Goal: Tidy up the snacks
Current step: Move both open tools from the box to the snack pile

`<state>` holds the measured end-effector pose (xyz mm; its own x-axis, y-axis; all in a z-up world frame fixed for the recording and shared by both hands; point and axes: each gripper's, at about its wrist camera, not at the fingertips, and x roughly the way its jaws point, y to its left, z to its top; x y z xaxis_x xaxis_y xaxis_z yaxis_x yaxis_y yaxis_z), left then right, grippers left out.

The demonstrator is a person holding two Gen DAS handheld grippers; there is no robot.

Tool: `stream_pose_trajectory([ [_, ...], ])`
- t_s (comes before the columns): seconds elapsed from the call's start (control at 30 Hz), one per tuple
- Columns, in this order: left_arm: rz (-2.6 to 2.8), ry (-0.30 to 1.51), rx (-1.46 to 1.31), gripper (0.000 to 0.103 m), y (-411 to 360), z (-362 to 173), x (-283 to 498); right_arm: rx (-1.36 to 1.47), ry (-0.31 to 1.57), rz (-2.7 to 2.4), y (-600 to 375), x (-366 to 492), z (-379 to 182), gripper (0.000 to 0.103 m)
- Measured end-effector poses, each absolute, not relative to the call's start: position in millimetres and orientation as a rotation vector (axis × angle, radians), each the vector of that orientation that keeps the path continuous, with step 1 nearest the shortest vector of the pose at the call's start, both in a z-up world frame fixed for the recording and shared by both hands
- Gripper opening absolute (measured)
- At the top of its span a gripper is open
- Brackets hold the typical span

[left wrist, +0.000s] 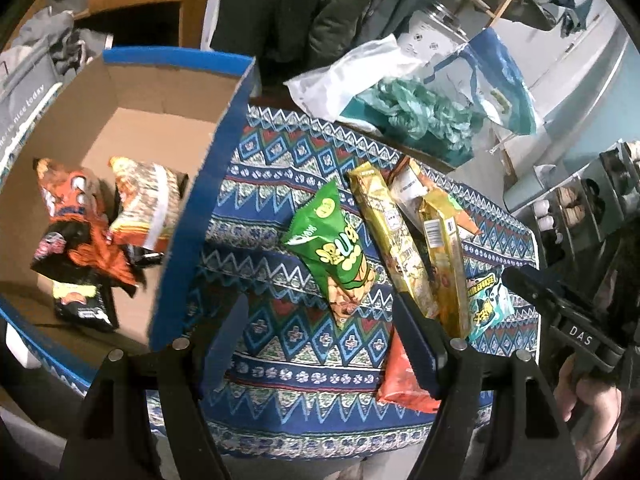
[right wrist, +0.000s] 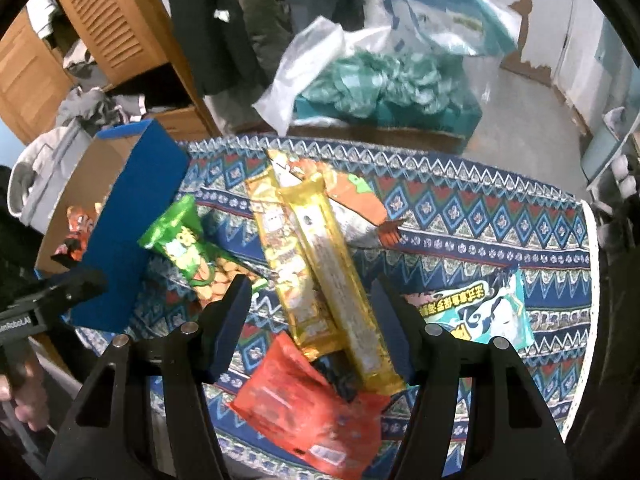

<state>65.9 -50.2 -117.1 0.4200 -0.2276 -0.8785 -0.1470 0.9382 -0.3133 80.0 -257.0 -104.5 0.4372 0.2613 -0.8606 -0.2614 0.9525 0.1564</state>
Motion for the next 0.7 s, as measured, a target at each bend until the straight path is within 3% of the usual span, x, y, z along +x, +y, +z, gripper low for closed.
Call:
stream_pose_trajectory([
  [0.63,0.082,1.282,-0.489,0.081,-69,-179,110,-0.123,1.18,0.396,-255,109,-165,0.064],
  [0.7,0.088,1.288,-0.494,0.081,-73,-182,116,-0.114,1.188,0.403,-254,110,-171,0.06],
])
